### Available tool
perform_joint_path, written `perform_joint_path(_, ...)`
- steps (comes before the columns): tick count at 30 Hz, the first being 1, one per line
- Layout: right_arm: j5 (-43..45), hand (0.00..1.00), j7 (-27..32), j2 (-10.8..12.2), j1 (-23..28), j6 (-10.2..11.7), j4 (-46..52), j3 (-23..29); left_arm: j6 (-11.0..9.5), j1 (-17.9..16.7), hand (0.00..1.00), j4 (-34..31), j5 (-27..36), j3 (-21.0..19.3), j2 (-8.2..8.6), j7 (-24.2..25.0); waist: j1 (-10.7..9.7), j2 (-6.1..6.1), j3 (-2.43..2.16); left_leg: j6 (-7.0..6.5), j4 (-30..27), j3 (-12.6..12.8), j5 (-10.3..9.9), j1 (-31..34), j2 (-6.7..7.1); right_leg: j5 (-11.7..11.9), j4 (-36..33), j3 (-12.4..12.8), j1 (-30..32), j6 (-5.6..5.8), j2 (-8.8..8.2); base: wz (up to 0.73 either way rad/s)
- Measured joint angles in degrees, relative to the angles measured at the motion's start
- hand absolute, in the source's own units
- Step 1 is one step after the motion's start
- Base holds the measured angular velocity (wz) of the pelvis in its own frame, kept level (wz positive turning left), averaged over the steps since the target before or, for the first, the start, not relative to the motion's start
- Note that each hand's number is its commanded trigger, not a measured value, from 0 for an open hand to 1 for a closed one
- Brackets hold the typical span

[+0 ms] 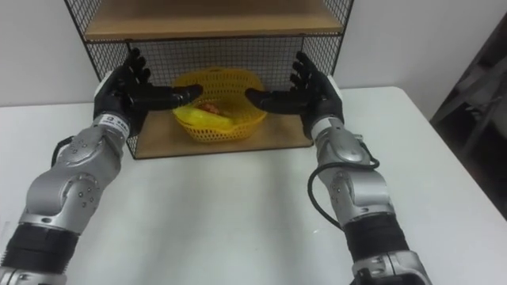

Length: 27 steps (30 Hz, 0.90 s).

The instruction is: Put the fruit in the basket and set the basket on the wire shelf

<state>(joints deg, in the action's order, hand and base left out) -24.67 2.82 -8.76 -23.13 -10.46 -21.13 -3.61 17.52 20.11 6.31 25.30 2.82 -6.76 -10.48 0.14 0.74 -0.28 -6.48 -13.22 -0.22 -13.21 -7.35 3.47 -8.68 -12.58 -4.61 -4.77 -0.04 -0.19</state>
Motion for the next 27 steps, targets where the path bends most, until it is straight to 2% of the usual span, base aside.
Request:
perform_joint_path(3,0.19,0.0,0.03,0.0,0.7,-0.05,2.32,0.05,-0.07,-0.84,0.0,-2.17,-0.02,0.05,0.39,1.04,0.01,0.06,-0.01,0.0,0.0,0.13,0.0,-0.13,0.0,0.0,0.08,0.15,-0.12,0.0,0.0,0.0)
perform_joint_path(9,0.42,0.0,0.04,0.37,5.77,-0.3,9.9,0.25,-0.05,-5.84,0.0,-5.82,-0.04,0.78,1.81,1.41,0.15,0.17,-0.08,0.0,0.0,0.51,0.0,-0.34,-0.02,0.05,0.1,0.48,-0.3,-0.07,0.02,-0.02)
perform_joint_path(21,3.32,0.0,-2.0,1.43,10.2,-0.32,15.65,-0.01,-0.5,-10.13,0.0,-10.52,-0.02,2.45,1.64,4.93,0.11,0.21,-0.06,0.19,0.92,0.5,0.11,-0.44,-0.3,0.23,0.12,0.31,-0.31,-0.36,0.4,0.0)
perform_joint_path(24,3.19,0.0,-3.19,1.41,13.82,-0.01,19.08,-0.3,-2.38,-13.81,0.0,-13.56,0.06,2.55,1.63,5.87,0.33,0.46,0.09,0.25,1.51,0.88,0.15,-1.01,-0.42,0.26,0.42,0.53,-0.36,-0.41,0.58,-0.06)
perform_joint_path(27,3.26,0.0,-3.54,1.38,16.53,0.17,19.59,-0.86,-3.8,-16.42,0.0,-13.58,0.05,2.61,1.46,5.95,0.41,0.76,0.25,0.27,1.49,0.88,0.16,-1.01,-0.44,0.42,1.02,0.61,-0.94,-0.64,0.66,0.0)
